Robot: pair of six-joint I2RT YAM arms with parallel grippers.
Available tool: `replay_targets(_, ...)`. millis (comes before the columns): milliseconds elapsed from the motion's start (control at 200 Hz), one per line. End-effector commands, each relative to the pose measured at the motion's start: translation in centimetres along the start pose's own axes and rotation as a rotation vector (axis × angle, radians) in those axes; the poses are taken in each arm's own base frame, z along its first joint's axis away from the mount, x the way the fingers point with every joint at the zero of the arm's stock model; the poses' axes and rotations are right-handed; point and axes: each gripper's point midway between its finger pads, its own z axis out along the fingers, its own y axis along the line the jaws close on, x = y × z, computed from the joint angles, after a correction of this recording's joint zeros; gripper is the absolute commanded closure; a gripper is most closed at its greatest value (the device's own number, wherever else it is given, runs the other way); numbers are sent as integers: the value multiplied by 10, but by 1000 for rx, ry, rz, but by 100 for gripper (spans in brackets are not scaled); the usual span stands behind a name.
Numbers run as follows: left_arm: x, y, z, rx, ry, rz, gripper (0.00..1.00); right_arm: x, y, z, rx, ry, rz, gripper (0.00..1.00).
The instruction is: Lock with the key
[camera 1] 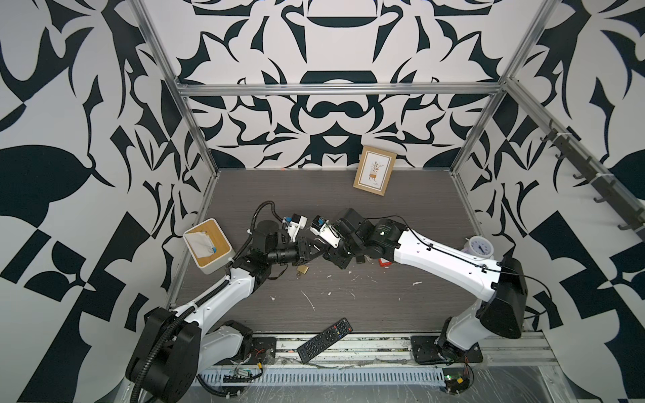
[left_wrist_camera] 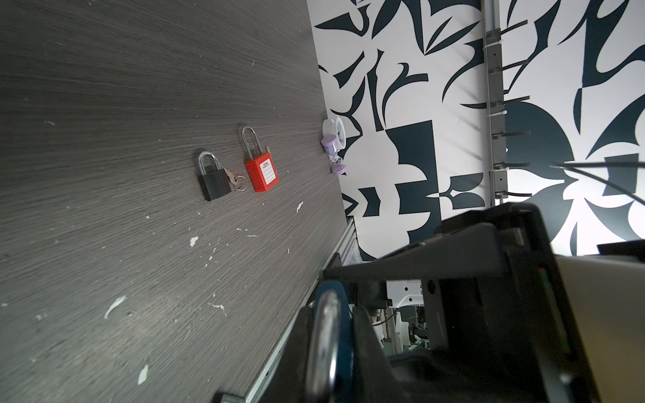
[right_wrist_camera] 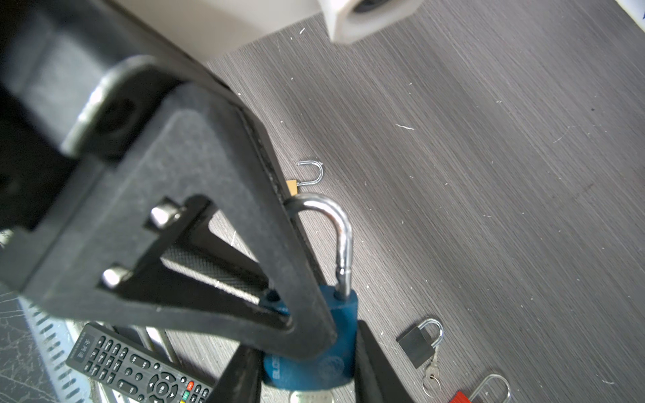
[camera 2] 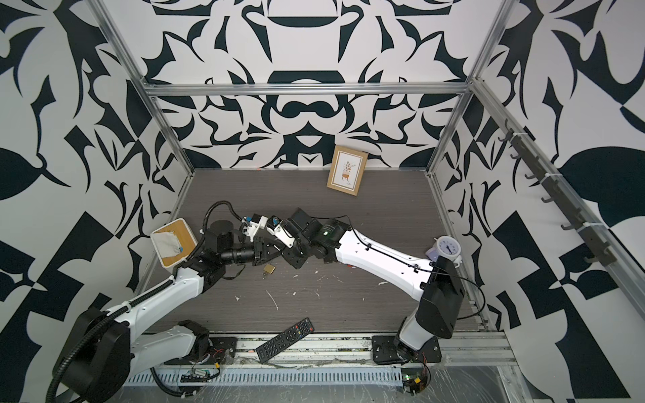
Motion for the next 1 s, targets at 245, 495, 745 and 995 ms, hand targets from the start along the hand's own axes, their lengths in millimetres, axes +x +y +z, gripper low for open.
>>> replay_targets(245,-35,4,-1,-46,-158,29,100,-49,-25,-58,4,-161,139,24)
replay_targets(495,-55,-10,-7,6,-278,32,100,-46,-86,-90,13,-473,453,18)
replay_targets(745,-58,-35,-16,58,-303,65,100,-29,-107,-104,-155,-515,706,25)
replay_targets(995,-60,-45,-23,71,-333,79,100,-24,-98,-117,-288,-589,772,24)
